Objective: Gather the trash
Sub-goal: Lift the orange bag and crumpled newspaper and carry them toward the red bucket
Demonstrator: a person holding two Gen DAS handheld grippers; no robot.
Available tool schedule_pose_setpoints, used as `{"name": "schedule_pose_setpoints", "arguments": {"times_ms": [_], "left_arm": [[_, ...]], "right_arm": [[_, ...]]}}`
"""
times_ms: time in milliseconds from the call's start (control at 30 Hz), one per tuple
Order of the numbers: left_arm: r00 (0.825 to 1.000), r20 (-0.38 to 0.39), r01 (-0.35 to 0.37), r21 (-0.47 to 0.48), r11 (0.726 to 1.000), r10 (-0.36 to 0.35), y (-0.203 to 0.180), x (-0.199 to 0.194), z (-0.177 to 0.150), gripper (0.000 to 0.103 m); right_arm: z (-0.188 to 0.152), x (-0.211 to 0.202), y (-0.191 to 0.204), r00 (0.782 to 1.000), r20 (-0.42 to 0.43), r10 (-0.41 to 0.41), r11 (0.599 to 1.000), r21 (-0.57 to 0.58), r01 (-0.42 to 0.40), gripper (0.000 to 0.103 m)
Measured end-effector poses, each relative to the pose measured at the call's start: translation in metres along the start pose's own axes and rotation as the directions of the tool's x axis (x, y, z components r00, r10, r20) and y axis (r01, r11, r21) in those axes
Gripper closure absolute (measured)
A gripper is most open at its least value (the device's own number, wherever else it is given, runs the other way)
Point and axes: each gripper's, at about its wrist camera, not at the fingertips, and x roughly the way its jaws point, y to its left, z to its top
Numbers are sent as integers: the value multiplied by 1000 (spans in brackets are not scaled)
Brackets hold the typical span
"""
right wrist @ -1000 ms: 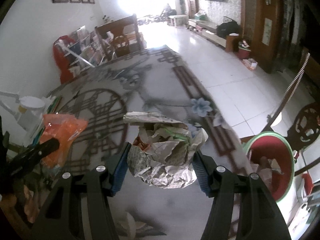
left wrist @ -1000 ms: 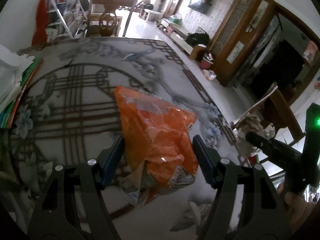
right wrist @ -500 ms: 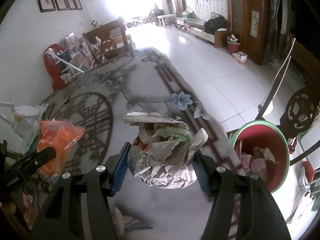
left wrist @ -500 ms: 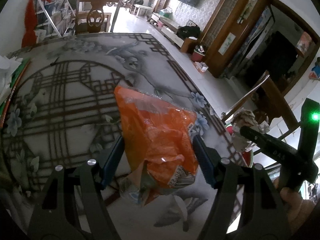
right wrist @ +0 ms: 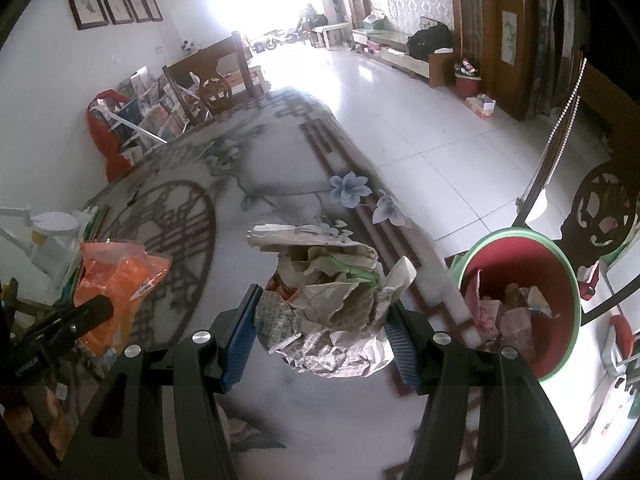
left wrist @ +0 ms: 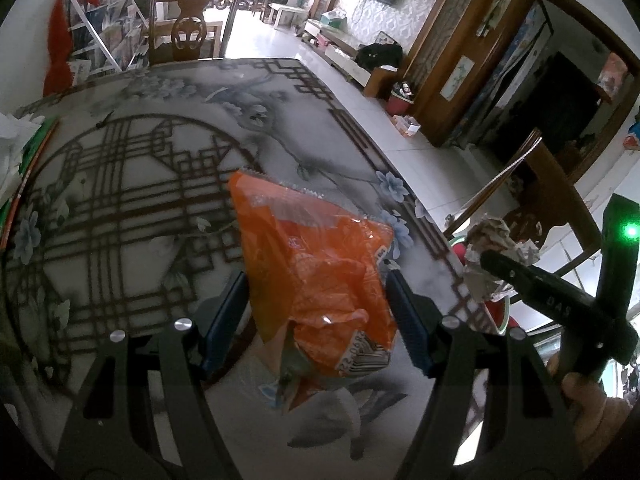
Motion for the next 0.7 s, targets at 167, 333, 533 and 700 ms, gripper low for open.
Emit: {"name": "schedule_pose_setpoints", "arguments": {"times_ms": [167,333,533,700], "left_arm": [[1000,2,-12,-10,1000,12,-19,5,-2,35],[1000,9,-23,-26,999,23,-38,9,-4,35],[999,10,-33,-42,999,34,-64,18,-7,35],[999,21,-43,-41,998,44,-85,20,-7,35]], "right_arm": [[0,-1,-18,1000,-8,18,1000,-14,-18,45],[5,-2,-32,999,-18,38,998,-44,-38,45],[10,-5,-54,999,-22,49,996,-73,-51,45],[14,-10,-77,998,-20,56,996,-64,-57,45]]}}
